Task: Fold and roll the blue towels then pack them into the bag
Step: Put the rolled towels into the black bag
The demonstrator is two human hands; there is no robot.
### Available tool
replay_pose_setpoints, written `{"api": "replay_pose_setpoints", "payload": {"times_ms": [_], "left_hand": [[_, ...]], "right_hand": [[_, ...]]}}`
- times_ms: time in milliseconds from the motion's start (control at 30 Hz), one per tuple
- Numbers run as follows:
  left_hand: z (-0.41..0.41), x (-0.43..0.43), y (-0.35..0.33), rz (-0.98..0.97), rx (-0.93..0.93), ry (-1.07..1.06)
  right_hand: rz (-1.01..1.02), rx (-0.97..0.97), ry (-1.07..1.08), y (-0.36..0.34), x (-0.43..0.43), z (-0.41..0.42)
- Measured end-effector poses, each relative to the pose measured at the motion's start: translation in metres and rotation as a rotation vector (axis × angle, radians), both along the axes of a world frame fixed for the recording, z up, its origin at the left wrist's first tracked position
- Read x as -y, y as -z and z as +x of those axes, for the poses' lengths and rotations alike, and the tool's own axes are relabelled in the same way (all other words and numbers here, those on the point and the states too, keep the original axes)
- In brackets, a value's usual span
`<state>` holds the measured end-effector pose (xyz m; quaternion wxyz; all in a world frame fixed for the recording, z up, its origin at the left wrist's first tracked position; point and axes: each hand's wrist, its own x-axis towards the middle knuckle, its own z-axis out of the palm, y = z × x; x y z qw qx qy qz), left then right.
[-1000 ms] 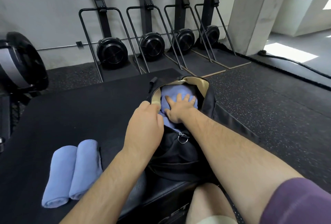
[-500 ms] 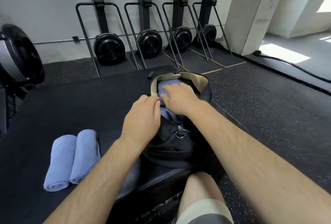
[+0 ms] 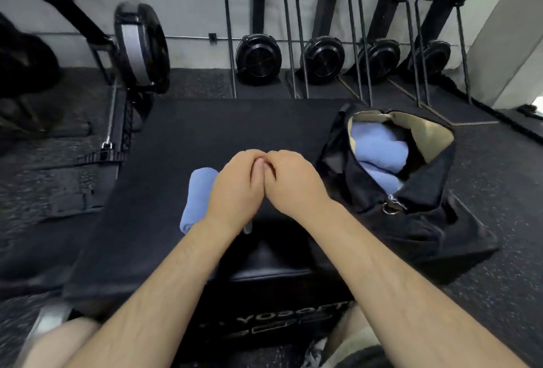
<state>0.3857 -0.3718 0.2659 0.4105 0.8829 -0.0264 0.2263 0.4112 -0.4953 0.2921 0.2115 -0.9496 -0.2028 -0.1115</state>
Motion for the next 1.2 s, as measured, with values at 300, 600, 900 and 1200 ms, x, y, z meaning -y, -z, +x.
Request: {"api": "replay_pose_setpoints", "payload": {"times_ms": [300,600,900,1200], "left_hand": [[-0.009,-0.083,0.070,0.255,-0.389,-0.148],[-0.008,-0.082,0.055,0.367,-0.271,-0.084],[0.029,-0.013,-0.028,0.694,0.212,0.025],[0.029,0.087,-0.067,0.199,0.284,0.162]], "right_hand": [[-0.094,-0.525,0.134,0.086,-0.091,0.017],[-0.024,-0.335,0.253,0.062,-0.070,0.026],[-0.211,0.441,0.032,-0.015,0.025,0.013],[-0.221,0.554,0.178,-0.042,0.127,0.017]]}}
